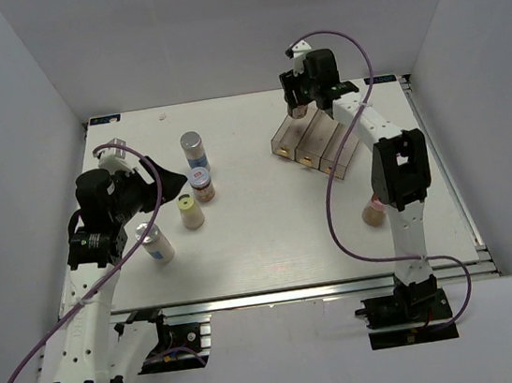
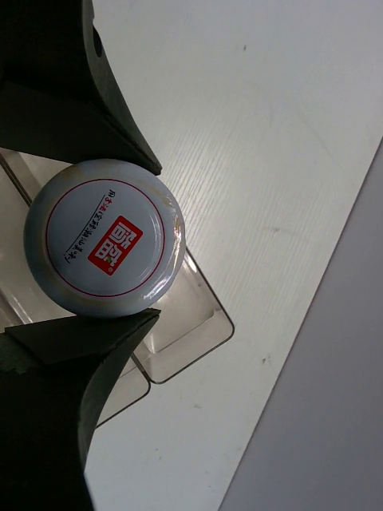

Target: Organize the condiment bottles

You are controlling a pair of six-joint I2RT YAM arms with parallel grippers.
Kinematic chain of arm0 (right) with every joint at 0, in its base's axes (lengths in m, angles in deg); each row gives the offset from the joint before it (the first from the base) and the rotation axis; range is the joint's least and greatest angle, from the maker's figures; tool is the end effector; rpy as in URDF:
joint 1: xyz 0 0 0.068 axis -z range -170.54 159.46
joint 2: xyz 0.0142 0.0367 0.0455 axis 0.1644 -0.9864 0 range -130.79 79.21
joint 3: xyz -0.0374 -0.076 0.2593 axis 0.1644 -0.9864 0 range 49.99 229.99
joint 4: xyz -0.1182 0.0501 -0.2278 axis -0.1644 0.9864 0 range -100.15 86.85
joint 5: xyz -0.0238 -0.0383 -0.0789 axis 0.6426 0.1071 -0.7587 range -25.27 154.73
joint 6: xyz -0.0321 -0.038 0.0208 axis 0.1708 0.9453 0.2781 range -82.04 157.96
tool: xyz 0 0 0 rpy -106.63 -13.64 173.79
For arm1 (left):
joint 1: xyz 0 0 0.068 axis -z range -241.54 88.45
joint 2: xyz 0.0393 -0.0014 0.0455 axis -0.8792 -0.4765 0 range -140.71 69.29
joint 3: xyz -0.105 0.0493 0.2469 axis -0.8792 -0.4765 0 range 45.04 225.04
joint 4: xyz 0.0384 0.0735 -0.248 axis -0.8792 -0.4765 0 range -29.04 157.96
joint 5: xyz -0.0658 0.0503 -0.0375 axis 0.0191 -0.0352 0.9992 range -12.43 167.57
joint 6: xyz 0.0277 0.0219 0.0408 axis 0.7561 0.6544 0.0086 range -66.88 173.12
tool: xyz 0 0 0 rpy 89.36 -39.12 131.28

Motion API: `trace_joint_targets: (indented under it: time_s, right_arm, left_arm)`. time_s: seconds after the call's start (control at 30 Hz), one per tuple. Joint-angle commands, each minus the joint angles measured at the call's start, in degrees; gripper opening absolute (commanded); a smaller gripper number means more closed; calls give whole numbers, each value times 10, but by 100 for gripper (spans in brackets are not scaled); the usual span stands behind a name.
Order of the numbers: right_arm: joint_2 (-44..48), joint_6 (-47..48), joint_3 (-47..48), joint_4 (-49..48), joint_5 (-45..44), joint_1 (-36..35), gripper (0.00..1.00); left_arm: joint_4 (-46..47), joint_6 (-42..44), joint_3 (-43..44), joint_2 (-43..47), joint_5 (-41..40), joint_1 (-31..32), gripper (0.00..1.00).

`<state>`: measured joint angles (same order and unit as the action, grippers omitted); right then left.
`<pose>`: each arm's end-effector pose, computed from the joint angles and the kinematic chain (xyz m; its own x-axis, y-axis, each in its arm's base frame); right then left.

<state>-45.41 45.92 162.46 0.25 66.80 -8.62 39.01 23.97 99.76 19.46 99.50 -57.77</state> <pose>0.4971 0.1637 0.2958 -0.3136 -0.2480 -0.9166 -0.3891 0.9141 -0.1142 0.1852 -0.0256 0.3521 -0.5509 -0.4165 -0.7233 0.1523 0.8019 -0.5777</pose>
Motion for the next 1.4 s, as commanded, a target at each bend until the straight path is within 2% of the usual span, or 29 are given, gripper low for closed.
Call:
trace_joint_targets:
  time_s: [0.0,0.3,0.43,0.6,0.73,0.8,0.83,0.9,0.93,1.0,1.03,1.17,1.2,1.3,1.33,1.37]
  right_arm:
    - [2,12,52,-86,-21,5,0]
    - [-35,27,52,-98,-37,13,0]
    - [-49,32,40,-114,-31,14,0]
    - [-67,43,35,-123,-26,14,0]
    - [-73,50,30,-125,-26,15,16]
    - [-72,48,28,-123,-26,17,30]
    - [-72,47,28,-122,-26,17,46]
    - [-68,46,28,-120,-26,18,62]
    - [-66,45,28,-119,-26,19,76]
    - [-56,43,26,-113,-26,22,87]
    - [-52,40,26,-111,-16,23,89]
    - [-16,15,15,-105,11,38,88]
    - [1,6,14,-79,17,44,87]
    - [58,6,-12,-58,68,57,75]
    - [78,11,-27,-55,126,61,57]
    - [100,20,-46,-53,166,67,43]
  left_arm:
    - [2,-6,-7,6,8,0,88]
    - [14,-18,-24,3,14,-1,88]
    - [14,-16,-26,-6,13,-1,94]
    - [8,-13,-22,-25,0,-1,98]
    - [11,-9,-15,-36,-9,-1,98]
    - [14,-9,-10,-47,-15,3,98]
    - [14,-9,-8,-51,-18,5,98]
    - [14,-6,3,-62,-37,23,98]
    - [13,-3,7,-76,-47,31,98]
    - [8,5,26,-92,-79,58,98]
    - [6,8,33,-110,-92,67,98]
    - [4,22,66,-151,-149,100,98]
    - [6,26,71,-158,-159,106,97]
    - [9,43,90,-185,-204,113,90]
    - [8,50,102,-194,-210,114,84]
    - [2,63,109,-204,-244,116,81]
